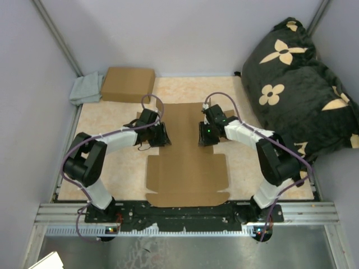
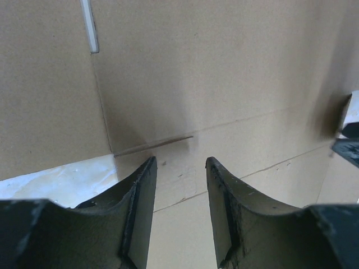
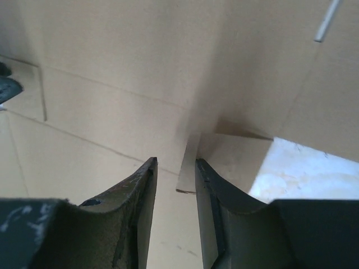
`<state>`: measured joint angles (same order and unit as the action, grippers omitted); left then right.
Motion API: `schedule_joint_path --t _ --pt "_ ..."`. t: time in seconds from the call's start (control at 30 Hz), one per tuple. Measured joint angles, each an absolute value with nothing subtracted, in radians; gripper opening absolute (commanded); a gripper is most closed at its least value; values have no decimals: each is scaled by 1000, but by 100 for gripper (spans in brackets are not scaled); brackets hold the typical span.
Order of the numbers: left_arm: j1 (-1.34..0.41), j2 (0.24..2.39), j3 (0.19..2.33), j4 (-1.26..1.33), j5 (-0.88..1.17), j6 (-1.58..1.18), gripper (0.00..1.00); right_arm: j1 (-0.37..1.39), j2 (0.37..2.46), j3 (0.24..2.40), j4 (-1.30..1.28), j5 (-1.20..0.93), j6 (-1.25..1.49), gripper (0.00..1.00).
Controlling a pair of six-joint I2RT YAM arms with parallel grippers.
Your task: Fold the paper box
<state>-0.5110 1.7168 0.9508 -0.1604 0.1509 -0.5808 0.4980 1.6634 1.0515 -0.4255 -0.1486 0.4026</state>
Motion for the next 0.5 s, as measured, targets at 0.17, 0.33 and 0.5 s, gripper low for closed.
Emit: schedule_joint_path --t 0.17,0.33,0.5 --pt "-511 1717 945 -148 152 -583 47 503 1758 1060 -396 -159 423 35" --pt "-511 1716 942 -141 156 -584 48 499 1763 1058 -381 -157 435 36" --pt "-511 1711 942 -147 157 -583 49 501 1753 1055 -381 -147 442 39"
